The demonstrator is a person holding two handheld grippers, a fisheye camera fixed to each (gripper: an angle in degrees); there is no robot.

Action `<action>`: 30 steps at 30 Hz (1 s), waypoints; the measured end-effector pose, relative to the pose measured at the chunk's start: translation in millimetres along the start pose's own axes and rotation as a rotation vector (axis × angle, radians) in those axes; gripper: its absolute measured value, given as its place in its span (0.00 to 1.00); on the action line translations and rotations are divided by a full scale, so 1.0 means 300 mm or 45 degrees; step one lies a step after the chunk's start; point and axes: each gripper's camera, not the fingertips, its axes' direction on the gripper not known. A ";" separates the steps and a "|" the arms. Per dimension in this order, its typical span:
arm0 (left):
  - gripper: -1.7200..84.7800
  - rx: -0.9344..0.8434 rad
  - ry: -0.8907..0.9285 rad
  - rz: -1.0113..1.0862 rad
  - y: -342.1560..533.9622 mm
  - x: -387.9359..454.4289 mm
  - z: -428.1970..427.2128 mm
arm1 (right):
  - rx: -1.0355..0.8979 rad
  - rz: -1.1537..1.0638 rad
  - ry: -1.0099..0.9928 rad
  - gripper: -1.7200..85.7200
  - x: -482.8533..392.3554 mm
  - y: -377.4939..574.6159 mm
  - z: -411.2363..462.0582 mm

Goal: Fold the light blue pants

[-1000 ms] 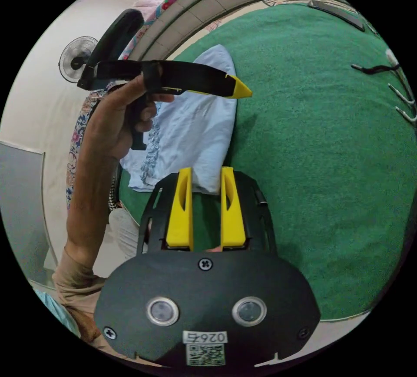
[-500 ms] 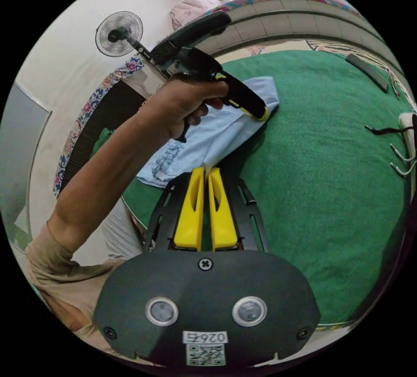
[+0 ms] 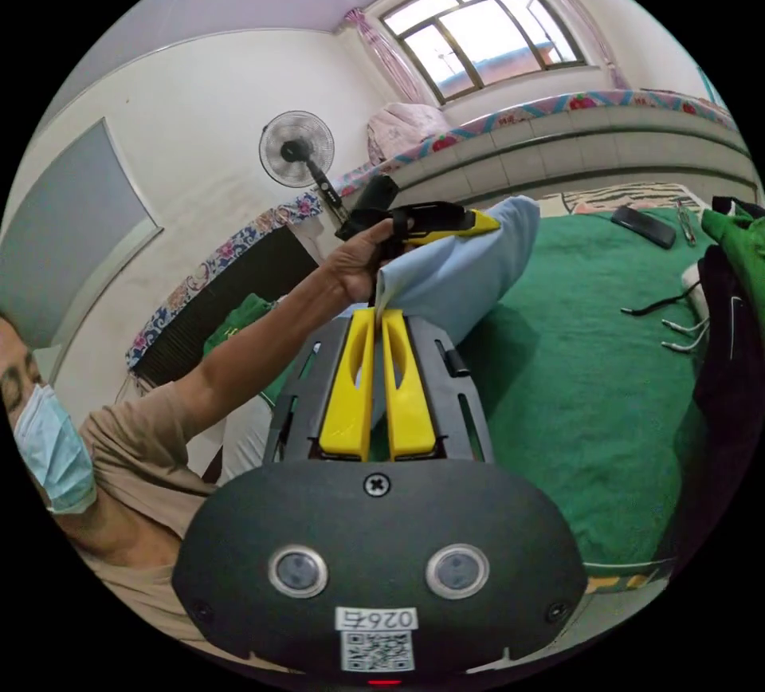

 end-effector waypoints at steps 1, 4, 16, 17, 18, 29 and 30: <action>0.01 0.013 -0.037 0.022 0.037 0.018 -0.090 | -0.001 -0.015 -0.019 0.00 -0.024 -0.005 0.019; 0.01 0.066 -0.121 0.047 0.152 0.035 -0.344 | -0.044 -0.092 -0.104 0.00 -0.151 -0.040 0.148; 0.01 0.252 -0.365 -0.167 0.786 -0.248 -1.245 | -0.461 -0.395 -0.265 0.00 -0.691 -0.184 1.021; 0.01 0.240 -0.380 -0.203 0.835 -0.298 -1.289 | -0.522 -0.414 -0.267 0.00 -0.741 -0.182 1.129; 0.01 0.228 -0.387 -0.219 0.857 -0.323 -1.307 | -0.570 -0.425 -0.258 0.00 -0.785 -0.175 1.229; 0.07 0.494 -0.351 -0.344 1.156 -0.486 -1.507 | -0.933 -0.540 -0.060 0.06 -1.025 -0.053 1.787; 0.07 0.522 -0.374 -0.345 1.169 -0.467 -1.513 | -0.942 -0.562 -0.062 0.07 -1.046 -0.060 1.787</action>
